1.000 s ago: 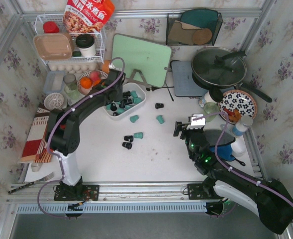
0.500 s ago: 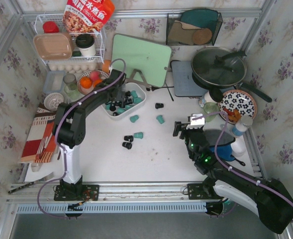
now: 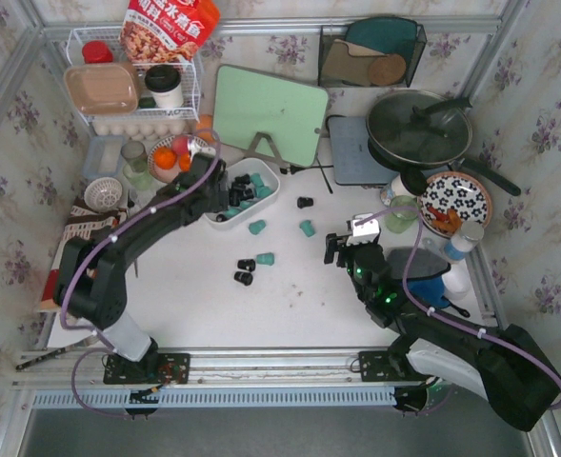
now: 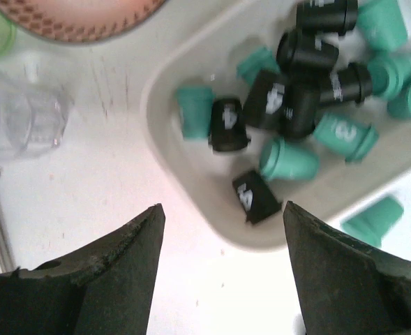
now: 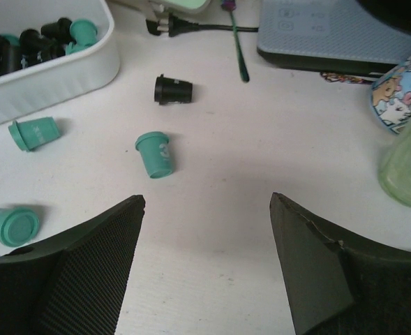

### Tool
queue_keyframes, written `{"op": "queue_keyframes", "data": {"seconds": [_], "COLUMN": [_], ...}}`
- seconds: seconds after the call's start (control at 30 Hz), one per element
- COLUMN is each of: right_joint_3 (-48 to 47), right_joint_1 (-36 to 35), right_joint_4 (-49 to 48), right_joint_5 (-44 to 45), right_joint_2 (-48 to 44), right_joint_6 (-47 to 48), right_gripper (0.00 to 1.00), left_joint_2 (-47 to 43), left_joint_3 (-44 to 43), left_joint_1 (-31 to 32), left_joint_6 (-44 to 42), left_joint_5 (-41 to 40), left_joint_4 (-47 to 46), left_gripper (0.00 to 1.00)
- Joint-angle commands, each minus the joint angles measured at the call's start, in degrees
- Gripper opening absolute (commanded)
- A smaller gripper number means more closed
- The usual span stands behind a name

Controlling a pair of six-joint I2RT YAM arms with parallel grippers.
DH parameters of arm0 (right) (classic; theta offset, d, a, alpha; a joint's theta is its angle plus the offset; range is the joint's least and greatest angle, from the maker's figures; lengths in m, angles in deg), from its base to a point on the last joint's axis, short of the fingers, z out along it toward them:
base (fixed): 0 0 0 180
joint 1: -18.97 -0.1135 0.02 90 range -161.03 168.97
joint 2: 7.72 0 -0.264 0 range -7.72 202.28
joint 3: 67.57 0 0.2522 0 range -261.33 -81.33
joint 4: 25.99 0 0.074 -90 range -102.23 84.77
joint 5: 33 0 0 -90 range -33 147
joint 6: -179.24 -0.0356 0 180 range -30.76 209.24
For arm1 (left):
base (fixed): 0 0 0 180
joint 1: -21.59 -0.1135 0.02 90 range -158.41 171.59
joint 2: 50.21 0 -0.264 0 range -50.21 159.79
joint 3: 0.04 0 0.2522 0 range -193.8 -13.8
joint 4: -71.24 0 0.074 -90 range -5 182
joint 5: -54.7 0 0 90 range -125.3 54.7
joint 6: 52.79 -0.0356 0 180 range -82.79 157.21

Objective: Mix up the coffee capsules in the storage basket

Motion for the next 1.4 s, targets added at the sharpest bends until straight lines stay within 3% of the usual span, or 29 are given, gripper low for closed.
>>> {"op": "queue_keyframes", "data": {"seconds": [0.0, 0.13, 0.6, 0.93, 0.97, 1.13, 1.37], "right_joint_3": [-1.4, -4.06, -17.64, -26.61, -27.12, -29.75, -31.61], "right_joint_1": [0.05, 0.08, 1.42, 3.3, 3.51, 4.47, 4.73], "right_joint_4": [-4.09, -4.09, 0.08, 4.69, 4.85, 5.97, 7.74], "right_joint_5": [-4.09, -5.52, -8.72, -8.17, -8.35, -9.02, -10.55], "right_joint_2": [4.54, 10.15, 29.25, 41.75, 42.82, 46.71, 47.0], "right_joint_6": [-1.49, -3.17, -4.16, -4.41, -4.39, -4.24, -4.23], "right_gripper": [0.8, 0.79, 0.73, 0.68, 0.66, 0.59, 0.41], "left_joint_2": [-7.38, -15.2, -29.64, -33.42, -33.82, -35.13, -34.61], "left_joint_3": [9.22, 17.98, 35.01, 34.01, 34.01, 34.5, 33.84], "left_joint_1": [1.43, 2.65, 3.56, 3.56, 3.51, 3.56, 3.56], "left_joint_6": [0.99, 0.99, -3.5, -1.39, -1.35, -0.99, -0.32], "left_joint_5": [-0.3, -0.32, 0.88, 0.7, 1.15, 2.07, 2.72], "left_joint_4": [-4.39, -7.32, -20.71, -17.02, -16.88, -16.98, -16.12], "left_gripper": [0.7, 0.7, 0.71, 0.76, 0.81, 0.84, 0.84]}}
